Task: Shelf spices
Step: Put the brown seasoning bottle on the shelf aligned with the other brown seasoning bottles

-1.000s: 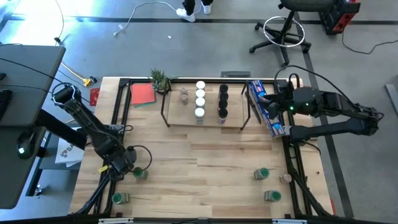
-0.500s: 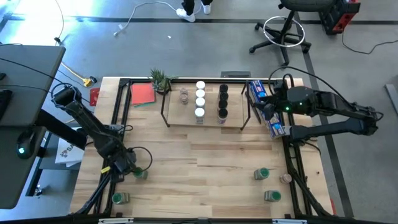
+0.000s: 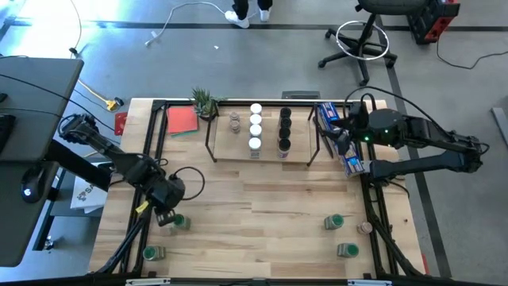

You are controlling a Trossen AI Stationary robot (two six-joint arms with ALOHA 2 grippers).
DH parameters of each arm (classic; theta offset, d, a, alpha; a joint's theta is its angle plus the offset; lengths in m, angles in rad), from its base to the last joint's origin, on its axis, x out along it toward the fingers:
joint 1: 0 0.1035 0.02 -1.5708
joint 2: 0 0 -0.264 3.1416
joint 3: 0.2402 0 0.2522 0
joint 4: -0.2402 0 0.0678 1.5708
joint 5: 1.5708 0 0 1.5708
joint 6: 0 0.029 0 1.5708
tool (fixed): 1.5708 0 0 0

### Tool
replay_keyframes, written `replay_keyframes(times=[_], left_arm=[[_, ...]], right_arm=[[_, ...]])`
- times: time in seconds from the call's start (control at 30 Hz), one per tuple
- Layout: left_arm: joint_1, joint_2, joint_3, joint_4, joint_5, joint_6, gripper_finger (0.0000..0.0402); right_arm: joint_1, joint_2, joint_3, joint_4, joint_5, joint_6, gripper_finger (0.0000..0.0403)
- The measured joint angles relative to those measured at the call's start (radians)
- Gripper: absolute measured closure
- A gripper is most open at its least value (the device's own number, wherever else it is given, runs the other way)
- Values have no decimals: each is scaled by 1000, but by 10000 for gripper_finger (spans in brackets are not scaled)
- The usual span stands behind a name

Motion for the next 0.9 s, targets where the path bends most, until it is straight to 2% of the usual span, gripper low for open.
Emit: replay_keyframes(times=[0.17,0.33,0.47,0.7,0.8,0.9], left_arm=[[-13,5,0,39,-2,-74,331],[-81,42,0,58,-60,-199,245],[-142,110,0,58,-49,-259,192],[-206,233,-1,71,-10,-350,169],[-225,263,-5,132,-21,-350,165],[-248,271,-61,239,16,-367,163]], right_arm=[[0,0,0,0,-17,-17,153],[0,0,0,0,-35,1,153],[0,-1,0,0,-39,8,153],[0,-1,0,0,-39,23,153],[0,0,0,0,-39,26,153],[0,0,0,0,-40,27,153]])
